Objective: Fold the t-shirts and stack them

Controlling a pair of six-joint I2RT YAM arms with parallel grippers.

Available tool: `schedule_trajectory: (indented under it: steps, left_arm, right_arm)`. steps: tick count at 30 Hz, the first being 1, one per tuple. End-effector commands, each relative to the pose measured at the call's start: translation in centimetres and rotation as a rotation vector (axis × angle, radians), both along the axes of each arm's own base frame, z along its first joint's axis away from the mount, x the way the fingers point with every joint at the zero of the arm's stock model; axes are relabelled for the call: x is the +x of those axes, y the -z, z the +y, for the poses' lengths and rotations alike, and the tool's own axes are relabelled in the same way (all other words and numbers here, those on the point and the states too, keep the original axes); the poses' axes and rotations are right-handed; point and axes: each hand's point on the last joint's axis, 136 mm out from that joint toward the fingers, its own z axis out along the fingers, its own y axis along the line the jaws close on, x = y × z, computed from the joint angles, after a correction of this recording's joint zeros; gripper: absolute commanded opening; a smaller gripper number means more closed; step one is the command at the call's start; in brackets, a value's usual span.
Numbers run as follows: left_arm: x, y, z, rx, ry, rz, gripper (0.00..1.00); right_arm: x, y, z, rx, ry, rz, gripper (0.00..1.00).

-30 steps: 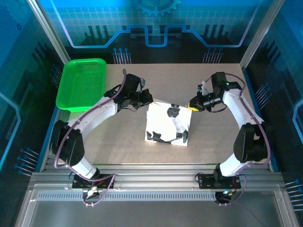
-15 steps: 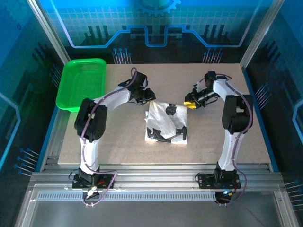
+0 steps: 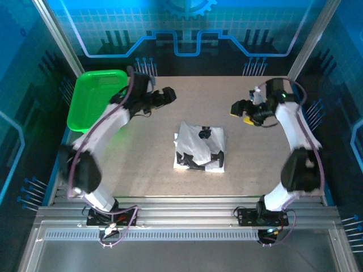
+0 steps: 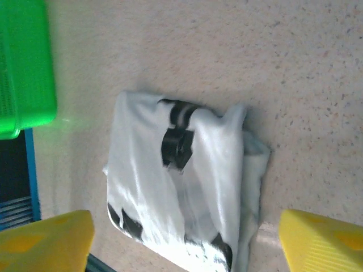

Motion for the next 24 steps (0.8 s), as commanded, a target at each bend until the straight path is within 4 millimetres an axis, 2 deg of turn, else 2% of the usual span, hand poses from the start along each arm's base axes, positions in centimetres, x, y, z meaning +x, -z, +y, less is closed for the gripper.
schedule_trajectory:
  steps: [1,2,4,6,9,11,13,15,17,21,24]
  left_arm:
    - [-5.5,-0.6,3.2,0.057,-0.040,-0.075,0.99]
    - [-7.4,-0.5,4.7,0.068,-0.077,-0.098,0.99]
    - [-9.7,1.5,7.5,0.107,-0.151,-0.101,0.99]
    - [-11.1,3.7,10.4,0.166,-0.230,-0.106,0.99]
    - [-11.3,6.9,14.7,0.281,-0.337,-0.111,0.99]
    - [-10.7,8.8,17.4,0.353,-0.395,-0.136,0.99]
    - [-9.7,9.6,19.0,0.408,-0.419,-0.208,0.99]
    - [-8.9,10.0,20.1,0.465,-0.427,-0.274,0.99]
    - [-8.0,10.5,20.9,0.524,-0.429,-0.318,0.99]
    - [-6.7,12.7,21.6,0.501,-0.433,-0.343,0.99]
    - [-5.7,13.7,21.6,0.492,-0.438,-0.395,0.99]
  right_arm:
    - [-5.5,1.7,-1.1,-0.074,0.031,-0.007,0.92]
    - [-7.1,2.2,-1.8,-0.108,0.059,-0.038,0.96]
    - [-8.4,3.1,-2.8,-0.159,0.099,-0.095,1.00]
    - [-8.7,4.6,-4.7,-0.252,0.154,-0.134,1.00]
    - [-7.1,6.4,-8.0,-0.401,0.274,-0.221,1.00]
    - [-5.3,6.5,-9.6,-0.464,0.346,-0.340,1.00]
    - [-3.5,6.1,-10.0,-0.477,0.385,-0.526,1.00]
    - [-2.1,5.6,-10.4,-0.488,0.440,-0.679,1.00]
    - [-1.0,6.5,-10.7,-0.503,0.448,-0.673,1.00]
    - [0.7,7.0,-8.2,-0.539,0.311,-0.794,1.00]
    - [1.3,7.5,-7.9,-0.579,0.279,-0.829,1.00]
